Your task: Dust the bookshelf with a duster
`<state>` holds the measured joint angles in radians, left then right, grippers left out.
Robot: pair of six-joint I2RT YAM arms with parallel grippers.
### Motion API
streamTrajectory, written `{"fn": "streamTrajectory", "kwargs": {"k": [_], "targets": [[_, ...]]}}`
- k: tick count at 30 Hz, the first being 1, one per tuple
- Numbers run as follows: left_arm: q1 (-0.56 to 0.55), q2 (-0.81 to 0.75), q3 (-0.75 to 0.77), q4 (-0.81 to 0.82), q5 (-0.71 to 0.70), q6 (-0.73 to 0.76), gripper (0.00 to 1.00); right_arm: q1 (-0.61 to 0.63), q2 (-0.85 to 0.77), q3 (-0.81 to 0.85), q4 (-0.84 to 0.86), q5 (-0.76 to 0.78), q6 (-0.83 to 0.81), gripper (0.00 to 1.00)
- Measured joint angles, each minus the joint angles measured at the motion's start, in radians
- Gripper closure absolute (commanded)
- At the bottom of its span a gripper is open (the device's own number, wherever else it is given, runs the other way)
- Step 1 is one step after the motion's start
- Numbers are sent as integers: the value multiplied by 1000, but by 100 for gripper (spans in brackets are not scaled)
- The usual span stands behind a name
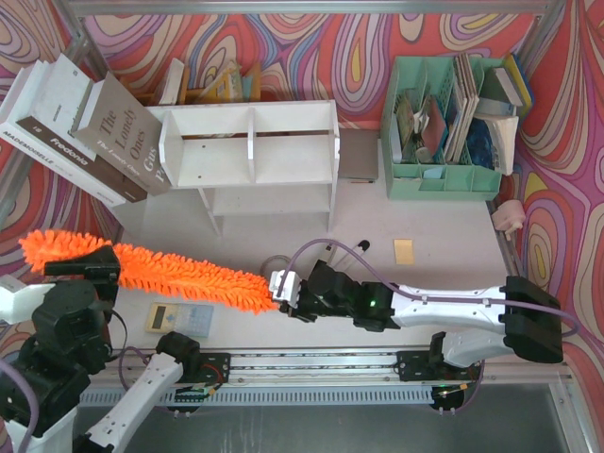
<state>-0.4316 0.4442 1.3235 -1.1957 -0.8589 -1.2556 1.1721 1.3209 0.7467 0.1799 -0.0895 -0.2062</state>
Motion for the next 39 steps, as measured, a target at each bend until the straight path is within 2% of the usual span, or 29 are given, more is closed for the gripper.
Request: {"fn": "streamTrajectory", "kwargs": {"k": [2, 6, 12, 15, 21, 27, 32, 39], "targets": [[0, 0, 26, -11, -15, 11, 16, -2, -10, 9, -27, 18, -1, 95], [-1, 3, 85, -20, -37, 64, 2, -8, -24, 16, -63, 83, -23, 100], [0, 16, 153, 5, -82, 249, 2, -8, -24, 74, -112, 177, -79, 100], [0, 2, 142, 85, -92, 386, 2, -8, -24, 116, -123, 220, -114, 100], [-1, -165, -66, 362, -87, 690, 2, -8, -14, 248, -178, 296, -221, 100], [-1, -319, -237, 584, -57, 898, 2, -10, 81, 418, -185, 369, -354, 100], [-1, -395, -293, 676, -51, 993, 2, -26, 178, 531, -203, 409, -447, 100], [0, -428, -311, 658, -45, 1010, 2, -48, 291, 686, -224, 481, -541, 100]]}}
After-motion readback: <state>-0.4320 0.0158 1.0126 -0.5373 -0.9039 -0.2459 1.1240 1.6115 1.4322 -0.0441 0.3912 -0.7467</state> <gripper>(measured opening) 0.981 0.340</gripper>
